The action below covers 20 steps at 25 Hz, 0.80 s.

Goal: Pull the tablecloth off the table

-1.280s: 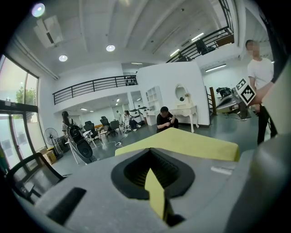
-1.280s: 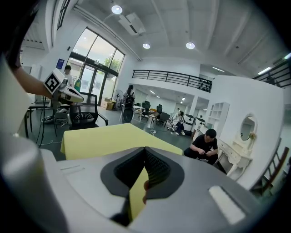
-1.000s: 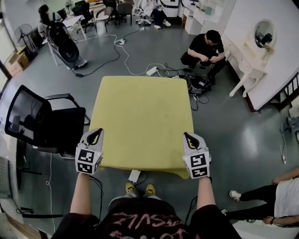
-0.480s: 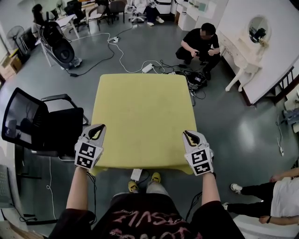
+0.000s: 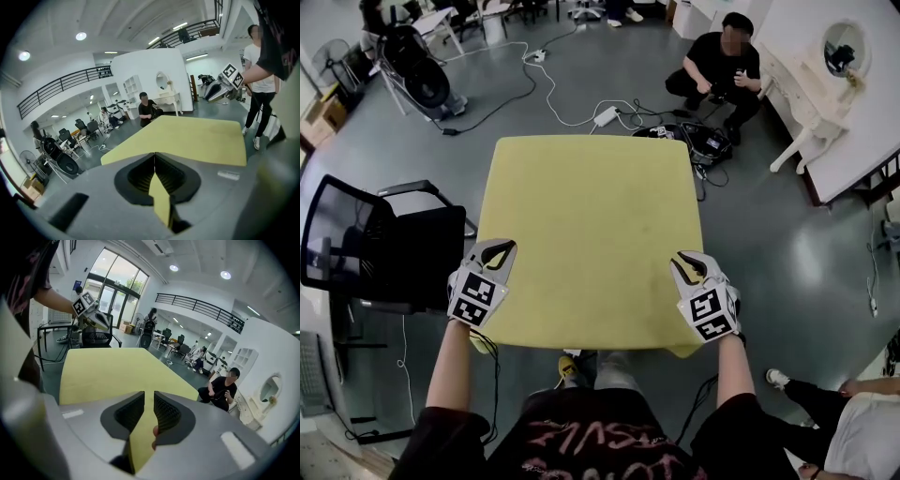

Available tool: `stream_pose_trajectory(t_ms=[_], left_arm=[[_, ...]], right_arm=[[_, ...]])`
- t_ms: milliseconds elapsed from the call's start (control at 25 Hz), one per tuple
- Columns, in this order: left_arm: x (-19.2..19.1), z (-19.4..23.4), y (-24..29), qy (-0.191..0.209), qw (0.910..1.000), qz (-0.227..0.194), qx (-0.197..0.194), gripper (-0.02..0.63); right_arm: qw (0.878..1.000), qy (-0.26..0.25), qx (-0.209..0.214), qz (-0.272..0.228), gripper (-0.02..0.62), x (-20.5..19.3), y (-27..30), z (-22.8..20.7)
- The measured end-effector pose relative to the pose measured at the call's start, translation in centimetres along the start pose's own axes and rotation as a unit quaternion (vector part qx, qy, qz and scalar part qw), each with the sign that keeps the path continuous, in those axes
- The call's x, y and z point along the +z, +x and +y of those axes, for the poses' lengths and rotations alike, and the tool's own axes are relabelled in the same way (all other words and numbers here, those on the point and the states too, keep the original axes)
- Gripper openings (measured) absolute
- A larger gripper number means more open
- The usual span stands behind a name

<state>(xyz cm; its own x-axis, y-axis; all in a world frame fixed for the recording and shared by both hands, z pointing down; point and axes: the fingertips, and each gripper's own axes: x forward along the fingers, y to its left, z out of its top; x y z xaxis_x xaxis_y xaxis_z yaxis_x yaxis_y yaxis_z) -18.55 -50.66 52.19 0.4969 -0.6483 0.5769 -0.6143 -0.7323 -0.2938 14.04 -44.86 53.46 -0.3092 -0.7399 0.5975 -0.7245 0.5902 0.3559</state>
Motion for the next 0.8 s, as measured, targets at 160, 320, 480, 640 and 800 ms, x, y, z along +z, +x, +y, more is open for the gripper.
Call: stream_pose_trajectory(t_ms=[160, 320, 480, 640, 800], left_arm=[[-1.0, 0.1, 3.8, 0.032, 0.9984, 0.036, -0.028, 0.046], [-2.6, 0.8, 6.9, 0.042, 0.9951, 0.073, -0.052, 0.086], [-3.8, 0.8, 10.2, 0.065, 0.9879, 0.107, -0.091, 0.135], [-5.5, 0.5, 13.0, 0.084, 0.9779, 0.145, -0.126, 0.16], [-7.3, 0.6, 15.5, 0.101, 0.9688, 0.169, -0.151, 0.183]], right_arm=[[0.999, -0.015, 0.032, 0.014, 0.098, -1.0, 3.2, -1.5], [0.996, -0.034, 0.072, 0.033, 0.124, -2.5, 6.4, -2.0], [0.991, -0.05, 0.109, 0.057, 0.178, -4.4, 9.2, -2.7], [0.986, -0.056, 0.134, 0.079, 0.206, -6.2, 11.6, -3.5], [0.982, -0.065, 0.153, 0.093, 0.224, -7.6, 14.2, -4.1]])
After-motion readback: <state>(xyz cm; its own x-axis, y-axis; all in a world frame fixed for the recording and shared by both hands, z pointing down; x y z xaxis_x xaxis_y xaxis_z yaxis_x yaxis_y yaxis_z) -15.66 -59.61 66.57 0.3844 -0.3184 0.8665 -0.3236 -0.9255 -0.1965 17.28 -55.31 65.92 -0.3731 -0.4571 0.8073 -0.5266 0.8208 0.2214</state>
